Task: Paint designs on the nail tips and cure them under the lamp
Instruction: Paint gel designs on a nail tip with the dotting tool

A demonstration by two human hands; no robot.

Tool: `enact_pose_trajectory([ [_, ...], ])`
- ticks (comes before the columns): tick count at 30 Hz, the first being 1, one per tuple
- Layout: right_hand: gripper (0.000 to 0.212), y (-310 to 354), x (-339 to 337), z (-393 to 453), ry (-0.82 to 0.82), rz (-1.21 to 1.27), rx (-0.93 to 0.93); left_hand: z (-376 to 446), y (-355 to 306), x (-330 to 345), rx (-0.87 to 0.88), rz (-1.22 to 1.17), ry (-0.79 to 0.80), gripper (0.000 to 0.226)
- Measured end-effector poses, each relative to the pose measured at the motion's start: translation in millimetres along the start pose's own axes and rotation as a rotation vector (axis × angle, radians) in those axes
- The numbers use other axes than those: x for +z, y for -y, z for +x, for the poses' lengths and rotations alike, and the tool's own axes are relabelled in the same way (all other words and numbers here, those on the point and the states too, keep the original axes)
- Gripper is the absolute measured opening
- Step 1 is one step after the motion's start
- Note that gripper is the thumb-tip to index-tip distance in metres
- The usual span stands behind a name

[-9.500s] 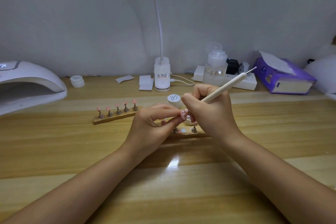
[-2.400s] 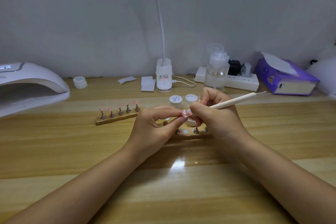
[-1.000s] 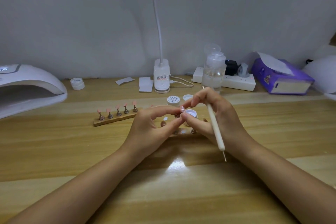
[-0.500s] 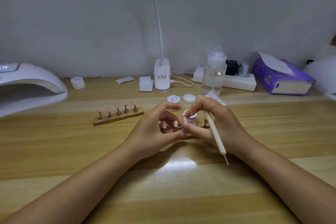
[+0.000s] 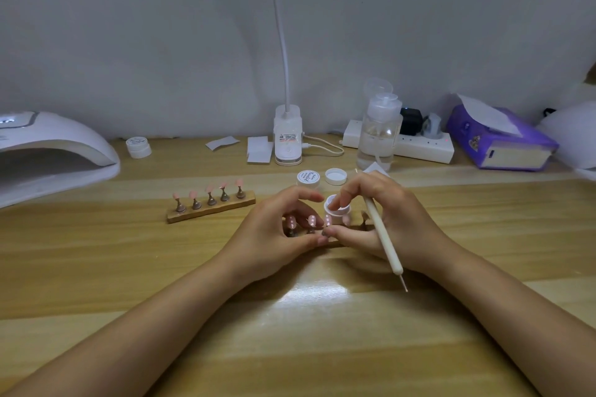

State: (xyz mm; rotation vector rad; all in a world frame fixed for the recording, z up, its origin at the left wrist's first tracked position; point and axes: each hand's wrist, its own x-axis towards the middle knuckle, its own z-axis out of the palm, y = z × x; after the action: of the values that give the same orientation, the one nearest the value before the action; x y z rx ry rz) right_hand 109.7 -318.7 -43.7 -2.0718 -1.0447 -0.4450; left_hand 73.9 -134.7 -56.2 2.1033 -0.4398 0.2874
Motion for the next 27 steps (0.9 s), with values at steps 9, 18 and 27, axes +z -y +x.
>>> enact_pose_trajectory([
  [9, 0.033, -7.7, -10.7, -1.2, 0.029, -0.085, -0.023, 1.0, 0.6, -5.8, -0.055, -0.020, 0.041, 0.040],
  [18, 0.026, -6.1, -7.5, -2.6, 0.067, -0.070, 0.015, 0.6, -0.8, -9.2, -0.052, 0.030, 0.049, 0.038],
  [27, 0.021, -2.9, -8.7, -0.8, 0.089, -0.143, -0.027, 0.1, -2.5, -9.3, -0.056, 0.048, 0.058, 0.037],
])
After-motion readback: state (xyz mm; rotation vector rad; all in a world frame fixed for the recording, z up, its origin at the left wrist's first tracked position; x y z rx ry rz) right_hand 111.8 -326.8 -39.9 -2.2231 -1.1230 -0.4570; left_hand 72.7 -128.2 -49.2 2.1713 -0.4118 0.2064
